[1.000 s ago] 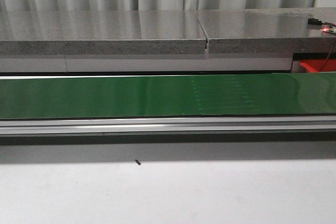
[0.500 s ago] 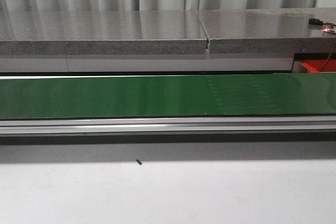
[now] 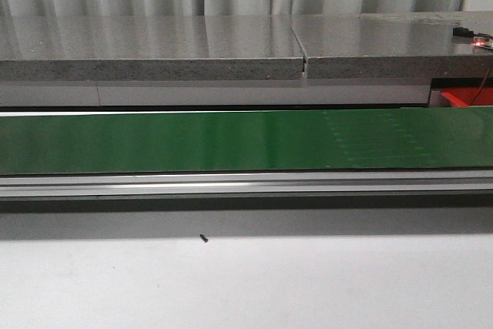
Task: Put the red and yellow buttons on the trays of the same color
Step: 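Move the left gripper over a yellow button beside the belt and grasp it, then carry the yellow button onto the belt with the left gripper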
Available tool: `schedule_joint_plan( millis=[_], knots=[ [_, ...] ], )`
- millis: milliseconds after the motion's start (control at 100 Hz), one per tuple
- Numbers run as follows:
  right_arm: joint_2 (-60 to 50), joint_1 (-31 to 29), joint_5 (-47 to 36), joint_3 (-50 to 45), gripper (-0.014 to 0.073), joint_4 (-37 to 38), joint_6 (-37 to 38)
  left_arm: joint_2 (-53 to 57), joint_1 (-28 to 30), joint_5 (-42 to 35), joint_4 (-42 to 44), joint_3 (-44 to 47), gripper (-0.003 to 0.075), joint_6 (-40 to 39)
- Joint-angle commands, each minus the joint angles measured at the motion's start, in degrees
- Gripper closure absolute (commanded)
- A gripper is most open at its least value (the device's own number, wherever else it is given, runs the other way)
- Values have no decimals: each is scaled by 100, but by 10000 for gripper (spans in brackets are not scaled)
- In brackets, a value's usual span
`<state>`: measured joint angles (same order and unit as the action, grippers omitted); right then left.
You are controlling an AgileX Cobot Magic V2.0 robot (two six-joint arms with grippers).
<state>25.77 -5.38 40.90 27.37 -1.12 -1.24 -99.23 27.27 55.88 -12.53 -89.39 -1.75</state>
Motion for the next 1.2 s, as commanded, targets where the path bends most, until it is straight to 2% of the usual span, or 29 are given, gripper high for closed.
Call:
schedule_joint_plan(
  millis=[0, 210, 480, 730, 830, 1020, 1190],
  knots=[
    [24, 3, -391, 152, 684, -5, -3, 577, -188, -280, -113, 71, 480, 26],
    [24, 3, -391, 152, 684, -5, -3, 895, -598, -343, -126, 747, 480, 26],
    [24, 3, -391, 152, 684, -5, -3, 919, -1085, -862, -243, 1518, 480, 26],
    [24, 3, -391, 152, 684, -5, -3, 891, -1193, -1116, -245, 1786, 472, 57],
    [24, 3, -391, 152, 684, -5, -3, 891, -1193, -1116, -267, 1786, 416, 175],
    [24, 3, -391, 152, 684, -5, -3, 891, -1193, -1128, -267, 1786, 184, 175],
    [24, 3, -391, 152, 684, -5, -3, 959, -1193, -1191, -267, 1786, 164, 175]
  ],
)
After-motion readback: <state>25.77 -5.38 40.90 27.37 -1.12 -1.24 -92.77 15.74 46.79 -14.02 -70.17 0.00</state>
